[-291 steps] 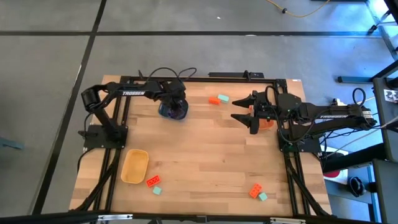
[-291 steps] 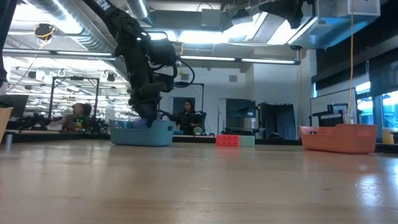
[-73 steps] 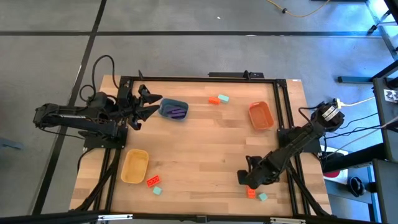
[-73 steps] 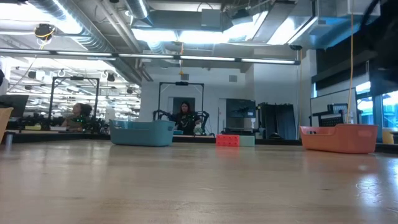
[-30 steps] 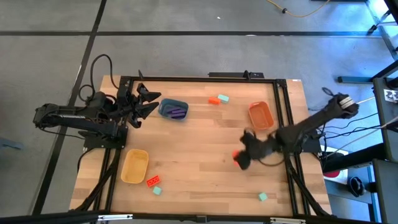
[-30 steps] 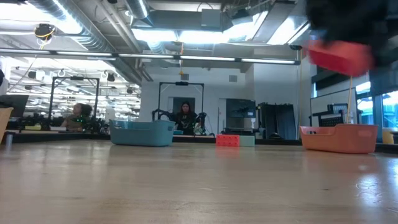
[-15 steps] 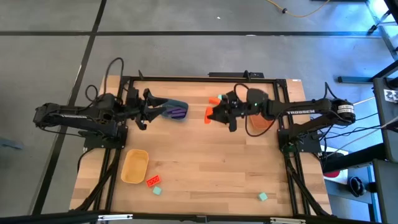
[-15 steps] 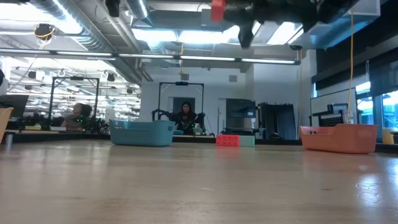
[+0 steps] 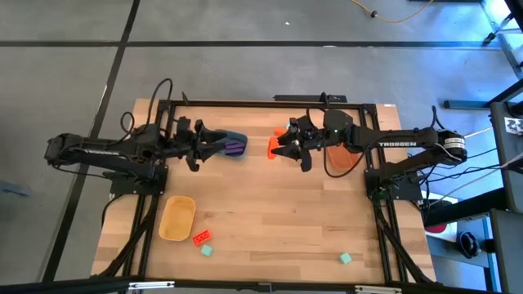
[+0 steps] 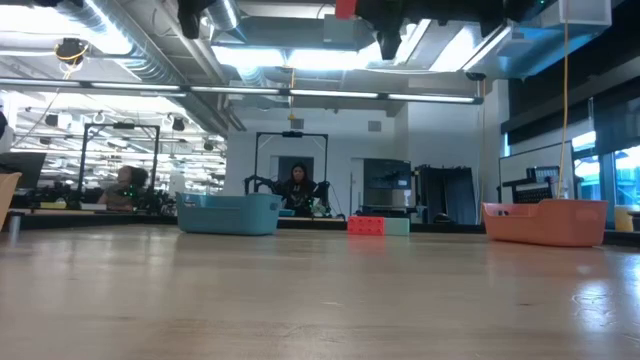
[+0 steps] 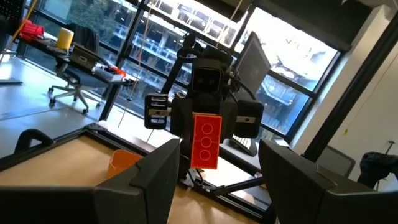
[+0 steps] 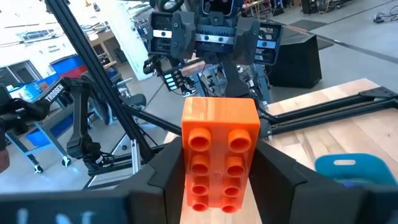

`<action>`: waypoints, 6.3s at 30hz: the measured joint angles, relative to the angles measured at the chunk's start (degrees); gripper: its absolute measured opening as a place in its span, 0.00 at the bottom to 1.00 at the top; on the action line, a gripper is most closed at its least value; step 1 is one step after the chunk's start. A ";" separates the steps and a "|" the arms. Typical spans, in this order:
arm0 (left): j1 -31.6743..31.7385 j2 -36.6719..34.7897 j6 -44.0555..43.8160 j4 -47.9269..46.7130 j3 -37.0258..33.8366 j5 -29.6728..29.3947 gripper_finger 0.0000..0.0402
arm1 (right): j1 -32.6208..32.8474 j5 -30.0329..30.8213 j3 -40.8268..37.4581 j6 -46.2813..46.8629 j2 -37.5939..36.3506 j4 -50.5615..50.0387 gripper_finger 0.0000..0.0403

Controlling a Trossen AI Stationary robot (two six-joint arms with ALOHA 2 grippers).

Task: Sort & place blocks by color
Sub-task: Put the right orange 8 stud game piece into the orange bin, then put the top center orange 8 stud game piece into the orange bin

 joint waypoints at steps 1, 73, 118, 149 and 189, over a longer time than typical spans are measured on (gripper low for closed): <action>0.00 -0.02 0.00 0.05 0.00 0.00 0.53 | -0.02 -0.01 0.00 0.00 0.01 -0.01 0.35; 14.30 5.29 6.26 0.04 -0.04 18.86 0.00 | -9.70 28.00 15.79 -11.02 -8.61 -65.34 0.35; 13.92 5.25 5.90 -0.05 -0.04 14.78 0.00 | -26.16 25.50 -21.22 12.52 -8.11 -64.62 0.78; 13.90 5.25 4.81 -0.26 -0.02 16.89 0.00 | -11.04 4.89 -9.42 2.74 -30.70 -16.24 0.87; 9.71 5.23 5.01 -0.45 0.00 15.74 0.00 | -9.46 3.78 -9.46 -2.35 -29.86 -13.21 0.87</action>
